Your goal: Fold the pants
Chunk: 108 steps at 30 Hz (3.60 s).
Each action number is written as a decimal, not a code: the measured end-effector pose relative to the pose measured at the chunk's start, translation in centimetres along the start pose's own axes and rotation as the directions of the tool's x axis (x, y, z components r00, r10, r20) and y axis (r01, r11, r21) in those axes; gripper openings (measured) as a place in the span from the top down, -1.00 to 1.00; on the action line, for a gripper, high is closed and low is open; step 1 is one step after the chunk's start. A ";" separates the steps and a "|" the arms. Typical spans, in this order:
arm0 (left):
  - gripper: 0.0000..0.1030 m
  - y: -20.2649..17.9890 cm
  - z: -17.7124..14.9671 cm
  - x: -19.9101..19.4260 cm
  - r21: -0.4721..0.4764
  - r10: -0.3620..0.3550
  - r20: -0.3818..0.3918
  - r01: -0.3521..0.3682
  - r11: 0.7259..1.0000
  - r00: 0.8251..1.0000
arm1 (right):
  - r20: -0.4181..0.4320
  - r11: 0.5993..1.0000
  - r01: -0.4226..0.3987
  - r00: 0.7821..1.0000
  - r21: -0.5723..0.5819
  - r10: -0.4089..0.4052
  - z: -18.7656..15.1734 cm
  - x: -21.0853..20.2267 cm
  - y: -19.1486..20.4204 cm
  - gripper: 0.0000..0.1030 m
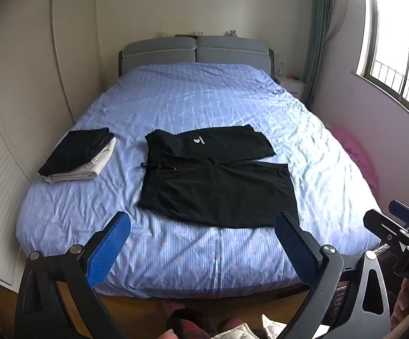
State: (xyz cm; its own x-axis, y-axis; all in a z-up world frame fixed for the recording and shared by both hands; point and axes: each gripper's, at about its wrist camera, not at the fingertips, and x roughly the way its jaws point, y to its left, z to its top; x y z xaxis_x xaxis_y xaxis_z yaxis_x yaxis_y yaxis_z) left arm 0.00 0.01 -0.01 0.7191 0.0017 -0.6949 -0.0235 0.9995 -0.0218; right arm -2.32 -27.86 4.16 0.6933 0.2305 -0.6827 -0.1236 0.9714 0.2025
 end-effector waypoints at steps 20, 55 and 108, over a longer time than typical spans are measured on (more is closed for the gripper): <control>-1.00 -0.1 0.4 -1.6 -0.003 -0.031 0.037 0.031 1.000 0.999 | 0.028 1.000 -0.014 1.000 0.003 0.014 0.8 -1.4 0.4 -0.99; -1.00 -0.7 2.1 -1.6 0.023 -0.052 0.076 0.050 0.998 0.996 | 0.065 0.999 -0.035 0.997 0.042 0.033 2.4 -2.3 -0.9 -0.99; -1.00 5.5 0.9 6.9 -0.049 0.097 -0.111 -0.103 0.993 0.989 | -0.116 0.992 0.040 0.993 0.120 -0.026 1.0 8.7 -1.3 -0.99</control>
State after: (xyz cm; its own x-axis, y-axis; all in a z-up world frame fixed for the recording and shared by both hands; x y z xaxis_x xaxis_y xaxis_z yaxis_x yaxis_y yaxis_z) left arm 5.49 5.51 -4.29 0.6315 0.0955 -0.7695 -0.1317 0.9912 0.0150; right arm 4.57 -27.18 -1.32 0.6095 0.2102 -0.7644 -0.0094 0.9661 0.2582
